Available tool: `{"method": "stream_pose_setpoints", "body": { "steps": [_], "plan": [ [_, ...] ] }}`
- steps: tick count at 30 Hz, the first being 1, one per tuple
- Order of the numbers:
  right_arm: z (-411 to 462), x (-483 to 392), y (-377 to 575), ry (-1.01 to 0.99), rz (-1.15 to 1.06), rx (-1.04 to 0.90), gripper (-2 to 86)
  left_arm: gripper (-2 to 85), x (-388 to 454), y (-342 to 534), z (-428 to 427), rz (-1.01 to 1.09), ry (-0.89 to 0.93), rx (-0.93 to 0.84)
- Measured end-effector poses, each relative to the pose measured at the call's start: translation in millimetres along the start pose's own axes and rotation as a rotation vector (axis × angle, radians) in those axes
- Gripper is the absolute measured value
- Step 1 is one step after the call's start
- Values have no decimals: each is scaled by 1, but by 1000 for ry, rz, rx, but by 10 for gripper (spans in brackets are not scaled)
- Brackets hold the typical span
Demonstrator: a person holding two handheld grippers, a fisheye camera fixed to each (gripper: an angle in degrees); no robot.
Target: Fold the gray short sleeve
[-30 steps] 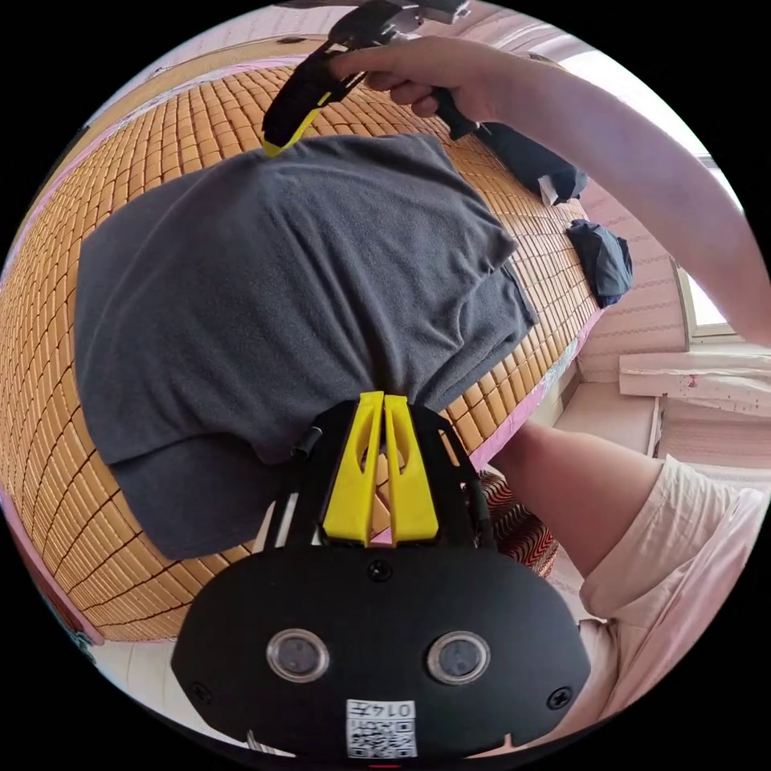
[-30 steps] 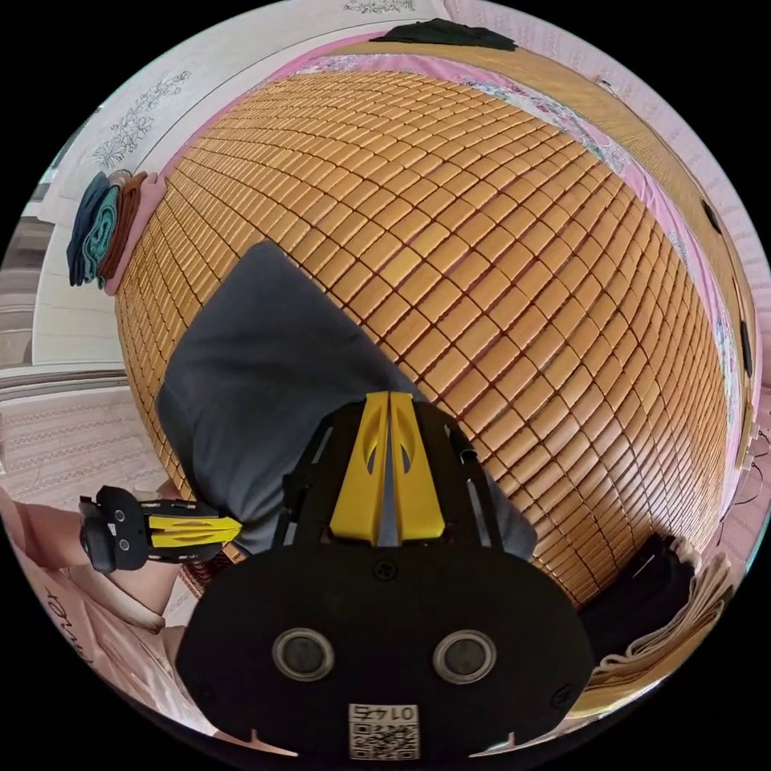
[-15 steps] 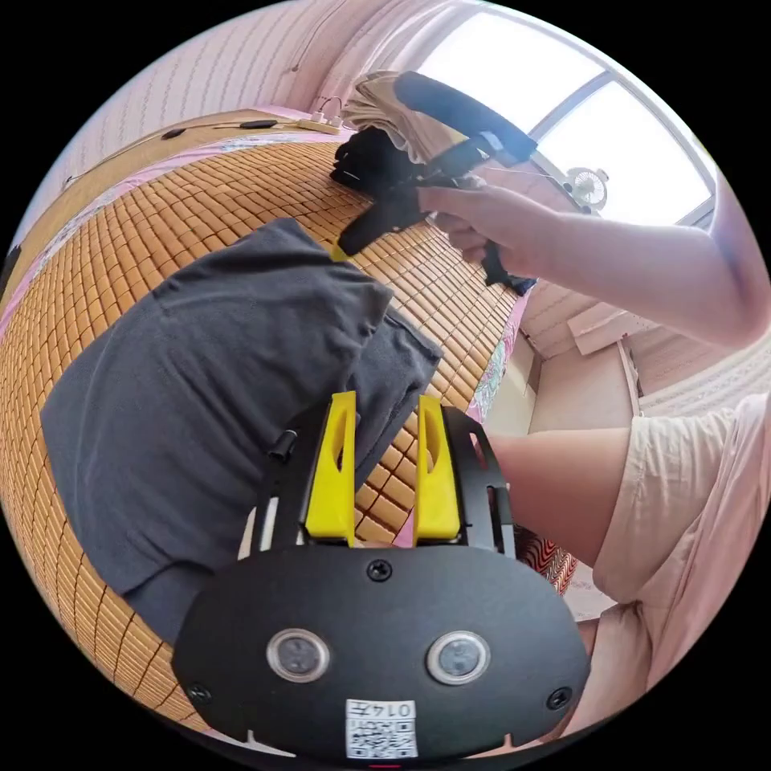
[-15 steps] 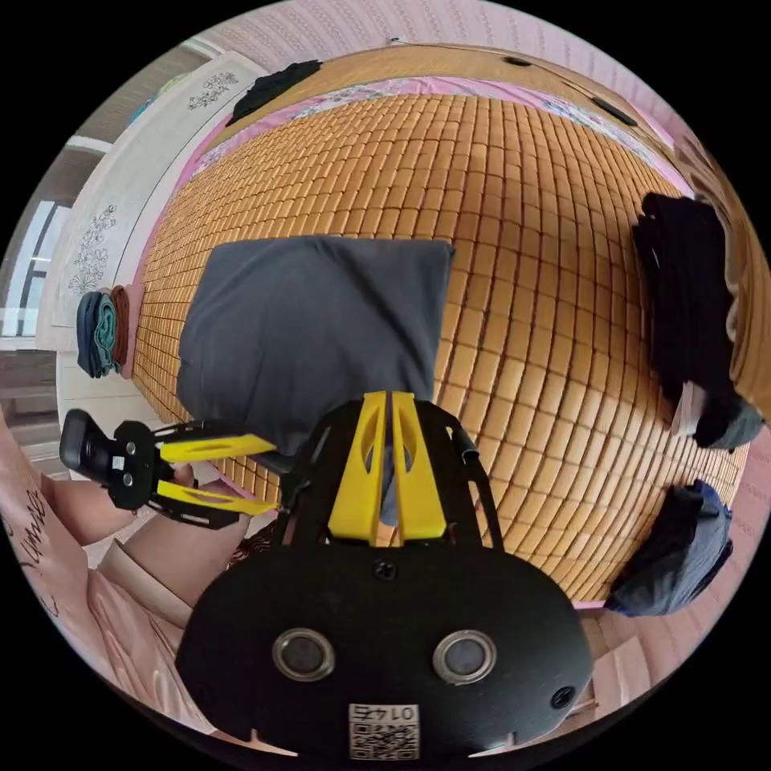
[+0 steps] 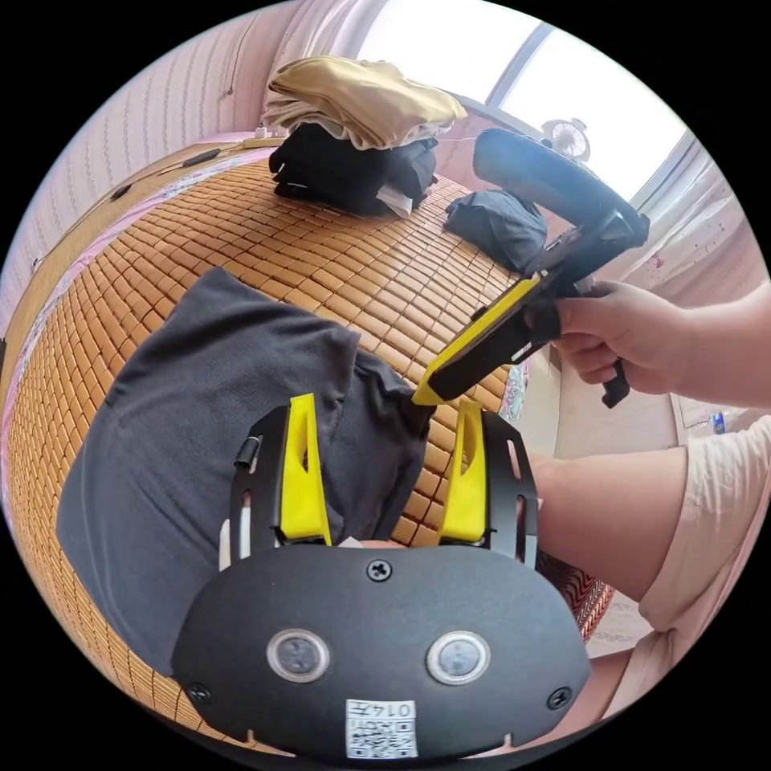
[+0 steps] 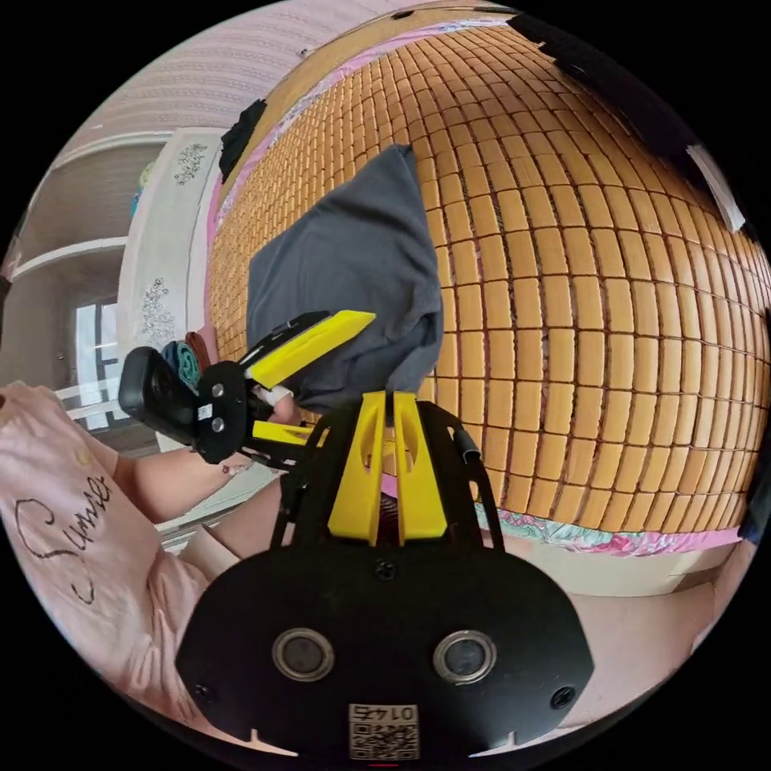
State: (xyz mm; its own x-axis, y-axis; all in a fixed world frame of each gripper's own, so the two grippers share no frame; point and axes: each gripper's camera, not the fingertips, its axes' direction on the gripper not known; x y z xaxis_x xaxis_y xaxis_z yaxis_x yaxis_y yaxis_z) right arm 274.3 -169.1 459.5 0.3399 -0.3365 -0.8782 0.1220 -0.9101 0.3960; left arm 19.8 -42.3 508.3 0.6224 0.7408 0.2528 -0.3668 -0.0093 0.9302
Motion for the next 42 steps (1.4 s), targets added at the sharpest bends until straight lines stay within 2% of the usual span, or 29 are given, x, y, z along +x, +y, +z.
{"method": "stream_pose_setpoints", "body": {
  "steps": [4, 6, 11, 14, 17, 22, 32, 42],
  "plan": [
    [-40, 15, 10, -242, -58, 51, 8, 205, 1, -14, 11, -14, -14, 27],
    [-51, 23, 14, -246, -74, 71, 7, 178, 0, -18, 18, -21, 2, 3],
    [-75, 50, 24, -244, -78, 90, 3, 28, 13, -16, 31, -6, -49, -14],
    [-92, 70, 38, -220, -54, 134, 6, -3, 12, -13, 34, -40, -47, -18],
    [-102, 103, 53, -127, 67, 202, 22, -8, 19, -9, 28, -25, -71, 15],
    [-94, 152, 36, -336, 136, 269, 105, -9, 30, -5, 22, -11, -58, 35],
    [-111, 185, 8, -555, 102, 327, 118, -3, 33, -3, 21, -42, -60, 44],
    [-124, 199, 14, -517, 93, 244, 70, 102, 26, -11, 25, -129, -151, 57]
  ]
}}
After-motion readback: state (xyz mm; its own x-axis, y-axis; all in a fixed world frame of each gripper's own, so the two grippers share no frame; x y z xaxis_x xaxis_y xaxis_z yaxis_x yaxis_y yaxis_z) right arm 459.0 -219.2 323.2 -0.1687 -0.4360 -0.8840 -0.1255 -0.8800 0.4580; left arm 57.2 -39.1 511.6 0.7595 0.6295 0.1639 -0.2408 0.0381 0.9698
